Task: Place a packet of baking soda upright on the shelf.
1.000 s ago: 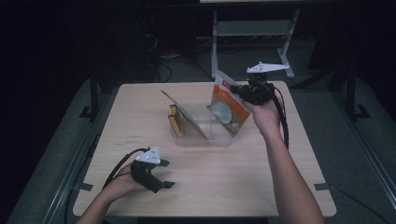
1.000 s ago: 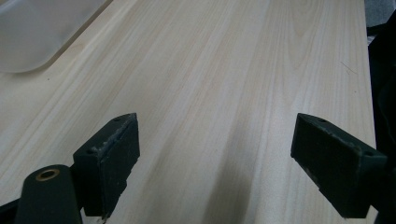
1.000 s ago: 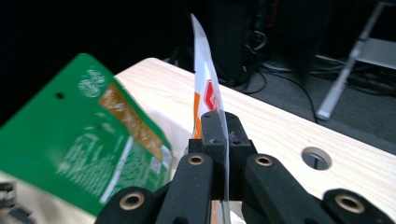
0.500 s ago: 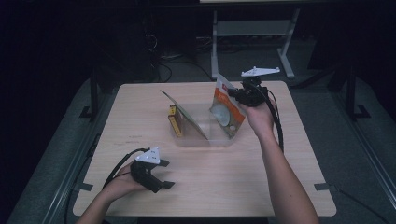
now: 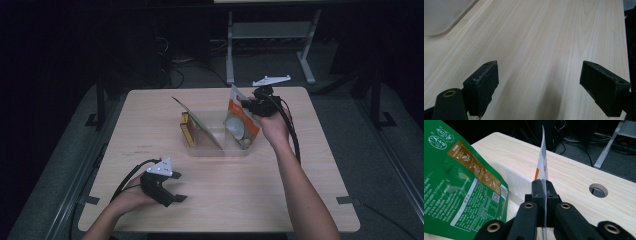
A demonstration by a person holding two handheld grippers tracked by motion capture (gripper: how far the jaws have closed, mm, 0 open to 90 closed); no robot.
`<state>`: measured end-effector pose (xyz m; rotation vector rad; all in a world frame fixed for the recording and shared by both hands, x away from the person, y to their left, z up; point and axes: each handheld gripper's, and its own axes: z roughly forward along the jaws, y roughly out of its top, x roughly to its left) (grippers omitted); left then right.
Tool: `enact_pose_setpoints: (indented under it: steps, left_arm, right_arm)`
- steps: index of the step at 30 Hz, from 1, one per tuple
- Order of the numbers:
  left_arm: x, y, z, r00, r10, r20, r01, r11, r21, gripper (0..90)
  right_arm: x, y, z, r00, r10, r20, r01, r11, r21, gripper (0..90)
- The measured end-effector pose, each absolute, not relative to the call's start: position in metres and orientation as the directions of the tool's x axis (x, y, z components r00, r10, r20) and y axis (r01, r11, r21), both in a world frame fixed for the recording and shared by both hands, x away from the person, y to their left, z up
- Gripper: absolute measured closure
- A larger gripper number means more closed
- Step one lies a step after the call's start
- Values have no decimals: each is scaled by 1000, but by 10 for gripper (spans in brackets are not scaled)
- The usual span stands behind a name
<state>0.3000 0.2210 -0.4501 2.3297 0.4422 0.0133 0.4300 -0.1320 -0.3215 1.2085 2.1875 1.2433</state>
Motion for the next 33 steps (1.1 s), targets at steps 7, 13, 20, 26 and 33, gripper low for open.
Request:
enact_pose_setpoints:
  steps: [7,13,20,26,33]
  left_arm:
    - [300,221,-450,941,319,-117,309,-658,687,149]
    - [300,221,-450,940,319,-120,311,-655,688,149]
    - [299,221,-451,937,326,-127,319,-647,692,149]
    - [300,220,-451,938,322,-125,315,-653,689,149]
    - [299,220,-451,938,322,-124,316,-653,688,149]
  right_arm:
    - [430,-133,-322,-577,811,97,512,267,817,752]
    - [427,-133,-323,-571,818,75,524,292,800,470]
    - [415,-144,-322,-564,823,67,505,279,817,332]
    - [403,-157,-323,-573,815,81,500,269,823,328]
    - [389,-168,-321,-599,795,91,478,265,837,325]
